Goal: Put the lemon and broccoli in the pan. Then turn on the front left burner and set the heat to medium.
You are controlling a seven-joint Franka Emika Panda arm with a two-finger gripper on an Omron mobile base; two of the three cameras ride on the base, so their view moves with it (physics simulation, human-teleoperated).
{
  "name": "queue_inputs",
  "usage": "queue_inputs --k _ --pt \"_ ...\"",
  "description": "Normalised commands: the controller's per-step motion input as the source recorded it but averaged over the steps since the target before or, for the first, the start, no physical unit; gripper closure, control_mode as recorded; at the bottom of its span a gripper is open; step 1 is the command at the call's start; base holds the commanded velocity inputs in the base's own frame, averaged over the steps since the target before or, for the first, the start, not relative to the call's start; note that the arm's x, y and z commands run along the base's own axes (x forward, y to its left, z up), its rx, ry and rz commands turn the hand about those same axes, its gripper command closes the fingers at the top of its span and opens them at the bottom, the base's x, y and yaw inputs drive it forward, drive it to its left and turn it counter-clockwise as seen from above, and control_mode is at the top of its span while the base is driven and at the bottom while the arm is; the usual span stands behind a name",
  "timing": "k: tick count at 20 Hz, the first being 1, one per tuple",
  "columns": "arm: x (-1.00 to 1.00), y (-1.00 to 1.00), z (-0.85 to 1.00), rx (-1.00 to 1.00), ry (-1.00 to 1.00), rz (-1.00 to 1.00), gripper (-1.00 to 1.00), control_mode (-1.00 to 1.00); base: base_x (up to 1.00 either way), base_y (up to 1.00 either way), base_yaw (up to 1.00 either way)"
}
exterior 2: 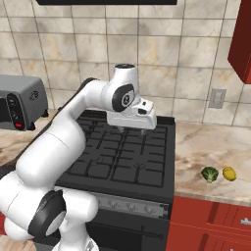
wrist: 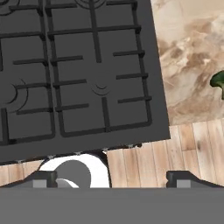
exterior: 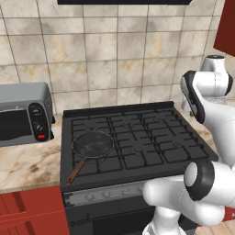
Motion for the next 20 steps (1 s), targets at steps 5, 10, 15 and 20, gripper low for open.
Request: queue_inputs --k 5,10,15,20 --pt "0.01 -0.42 -0.79 -0.03 0.15 -0.08 -1.0 -1.0 0.0 0.0 0.0" --pt "0.0 -0.19 -0.44 0.0 0.01 -0.02 -1.0 -1.0 0.0 0.0 0.0" --pt "0.01 -0.27 -0.05 0.02 0.0 -0.04 -1.0 -1.0 0.0 0.0 0.0" --pt "0.06 -0.56 -0.01 0.12 -0.04 -0.04 -1.0 -1.0 0.0 0.0 0.0"
